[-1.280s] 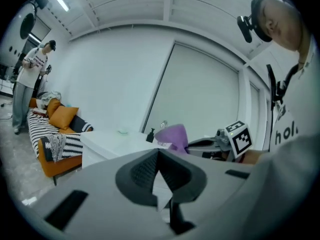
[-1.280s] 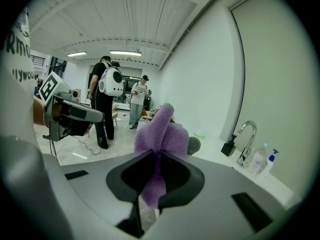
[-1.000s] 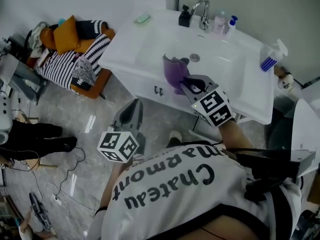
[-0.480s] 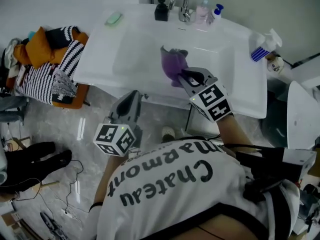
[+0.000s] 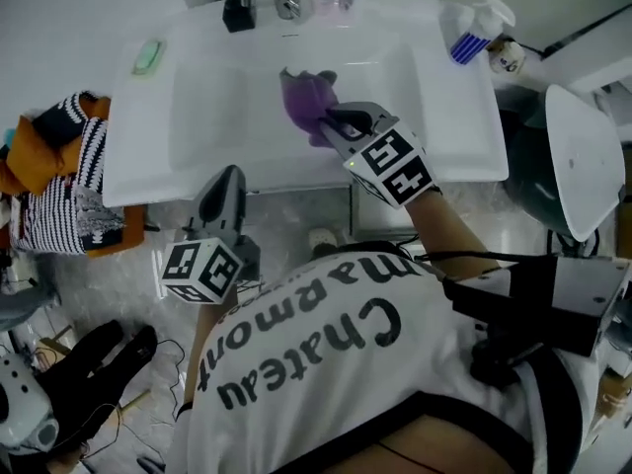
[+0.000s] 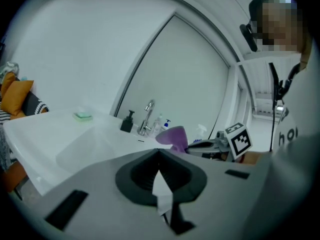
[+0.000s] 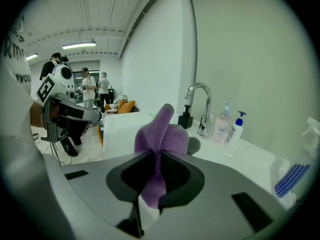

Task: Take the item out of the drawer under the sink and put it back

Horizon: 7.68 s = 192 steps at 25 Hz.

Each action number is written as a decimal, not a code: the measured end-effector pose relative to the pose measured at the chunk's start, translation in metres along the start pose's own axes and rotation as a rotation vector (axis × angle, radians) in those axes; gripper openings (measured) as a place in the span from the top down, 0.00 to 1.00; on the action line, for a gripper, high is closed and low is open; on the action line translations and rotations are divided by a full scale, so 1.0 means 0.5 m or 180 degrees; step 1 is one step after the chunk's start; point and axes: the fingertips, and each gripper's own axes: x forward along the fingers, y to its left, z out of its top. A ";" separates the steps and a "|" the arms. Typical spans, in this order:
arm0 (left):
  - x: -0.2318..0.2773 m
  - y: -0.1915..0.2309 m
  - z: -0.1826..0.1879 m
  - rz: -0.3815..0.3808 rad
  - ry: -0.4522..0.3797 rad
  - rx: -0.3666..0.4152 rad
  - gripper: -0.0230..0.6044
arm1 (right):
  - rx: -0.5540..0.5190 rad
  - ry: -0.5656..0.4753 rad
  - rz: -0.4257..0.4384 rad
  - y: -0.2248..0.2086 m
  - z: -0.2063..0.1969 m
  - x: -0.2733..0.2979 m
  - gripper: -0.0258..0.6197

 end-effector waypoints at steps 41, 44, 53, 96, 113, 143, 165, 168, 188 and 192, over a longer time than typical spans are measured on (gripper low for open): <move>0.269 -0.030 0.045 -0.1547 0.0908 0.0661 0.95 | 0.1444 0.0251 -0.1446 -0.175 -0.142 -0.042 0.88; 0.287 -0.003 0.050 -0.1555 0.0936 0.0635 0.95 | 0.1489 0.0297 -0.1507 -0.193 -0.147 -0.022 0.88; 0.308 0.048 0.060 -0.1498 0.0974 0.0657 0.95 | 0.1479 0.0578 -0.1618 -0.235 -0.187 0.028 0.88; 0.305 0.139 0.049 -0.0852 0.1009 0.0469 0.95 | 0.1821 0.2052 -0.0995 -0.276 -0.439 0.174 0.87; 0.292 0.145 0.034 -0.0768 0.1051 0.0475 0.95 | 0.2164 0.2117 -0.1012 -0.288 -0.484 0.188 0.87; 0.245 0.168 0.035 -0.0474 0.0896 0.0359 0.95 | 0.1988 0.2505 -0.0843 -0.289 -0.491 0.201 0.85; 0.114 0.125 0.034 -0.0101 0.0655 0.0420 0.95 | 0.1992 0.2240 -0.0435 -0.264 -0.458 0.157 0.71; 0.091 0.092 0.016 -0.0061 0.0635 0.0456 0.95 | 0.1958 0.2144 -0.0395 -0.259 -0.446 0.133 0.70; -0.049 -0.017 -0.022 -0.0359 0.0250 0.0447 0.95 | 0.1589 0.0558 -0.1121 -0.177 -0.209 -0.134 0.92; -0.129 -0.024 -0.017 -0.0574 0.0215 0.0427 0.95 | 0.1357 0.0109 -0.1312 -0.074 -0.132 -0.205 0.93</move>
